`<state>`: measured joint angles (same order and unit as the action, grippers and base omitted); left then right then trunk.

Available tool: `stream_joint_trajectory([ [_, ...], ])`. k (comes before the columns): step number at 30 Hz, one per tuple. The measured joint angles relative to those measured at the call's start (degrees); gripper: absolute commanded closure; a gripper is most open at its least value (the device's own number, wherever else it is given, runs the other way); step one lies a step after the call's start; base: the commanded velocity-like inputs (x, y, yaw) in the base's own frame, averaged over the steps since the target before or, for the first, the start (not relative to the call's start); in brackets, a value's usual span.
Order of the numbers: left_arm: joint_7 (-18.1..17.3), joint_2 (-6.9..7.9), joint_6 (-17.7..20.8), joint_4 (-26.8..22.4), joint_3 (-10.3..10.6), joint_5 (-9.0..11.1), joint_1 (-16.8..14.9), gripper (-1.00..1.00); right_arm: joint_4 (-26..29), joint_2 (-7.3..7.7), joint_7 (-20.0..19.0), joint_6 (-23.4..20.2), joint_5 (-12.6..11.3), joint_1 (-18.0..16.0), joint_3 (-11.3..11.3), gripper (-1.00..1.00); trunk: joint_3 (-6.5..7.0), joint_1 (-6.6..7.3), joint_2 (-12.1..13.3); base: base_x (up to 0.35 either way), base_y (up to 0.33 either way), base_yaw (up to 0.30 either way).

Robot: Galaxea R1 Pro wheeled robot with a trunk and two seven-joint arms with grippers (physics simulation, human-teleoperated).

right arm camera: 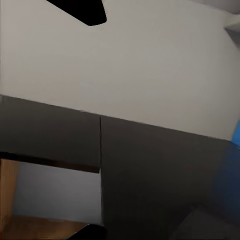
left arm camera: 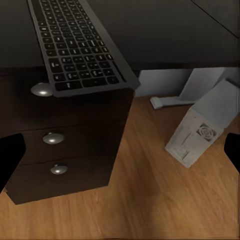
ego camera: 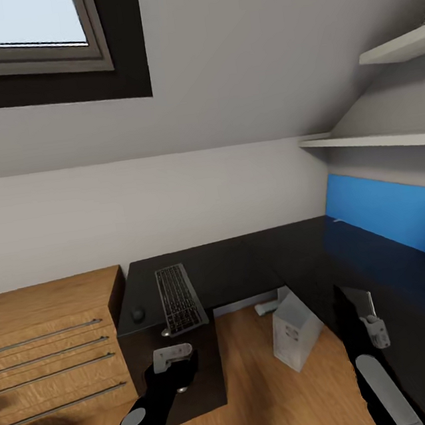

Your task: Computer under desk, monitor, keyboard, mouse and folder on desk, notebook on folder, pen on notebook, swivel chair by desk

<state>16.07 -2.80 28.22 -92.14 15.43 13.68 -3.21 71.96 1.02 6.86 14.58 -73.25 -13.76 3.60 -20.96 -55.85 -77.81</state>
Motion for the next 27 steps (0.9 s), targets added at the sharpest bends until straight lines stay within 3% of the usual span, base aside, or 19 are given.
stream_joint_trajectory([
  [3, 0.00, -0.01, 0.01, 0.01, 0.18, -0.03, 0.00, -1.00, -0.09, 0.22, 1.37, -0.01, 4.70, -0.01, 0.21, -1.00, -0.21, 0.01, 0.00, 0.242, -0.088, -0.153],
  [5, 0.00, -0.01, 0.04, 0.02, 0.25, -0.04, 0.00, -1.00, -0.09, 0.28, 1.60, -0.01, 6.15, -0.04, 0.40, -1.00, -0.36, 0.02, 0.00, 0.283, -0.117, -0.154],
  [7, 0.00, -0.01, 0.05, 0.02, 0.29, -0.05, 0.00, -1.00, -0.10, 0.38, 1.86, -0.01, 9.59, -0.05, 0.62, -1.00, -0.50, 0.02, 0.00, 0.287, -0.134, -0.162],
  [11, 0.00, 0.00, 0.05, 0.07, 0.89, -0.03, 0.00, -1.00, 0.11, 0.29, 1.94, -0.05, 13.52, -0.05, 0.66, -1.00, -0.76, 0.01, 0.00, 0.212, -0.137, -0.119],
  [22, 0.00, 0.15, 0.06, 0.10, 2.22, -0.11, 0.01, -1.00, 2.87, 0.82, 1.59, -0.47, 14.99, -0.01, 0.57, -1.00, -0.87, 0.02, 0.00, 0.227, -0.112, -0.015],
  [27, 0.00, 0.16, 0.11, 0.10, 2.24, -0.09, 0.01, -1.00, 1.94, 3.85, 1.86, -0.49, 15.49, -0.01, 0.52, -1.00, -0.87, 0.02, 0.00, 0.283, -0.023, -0.001],
])
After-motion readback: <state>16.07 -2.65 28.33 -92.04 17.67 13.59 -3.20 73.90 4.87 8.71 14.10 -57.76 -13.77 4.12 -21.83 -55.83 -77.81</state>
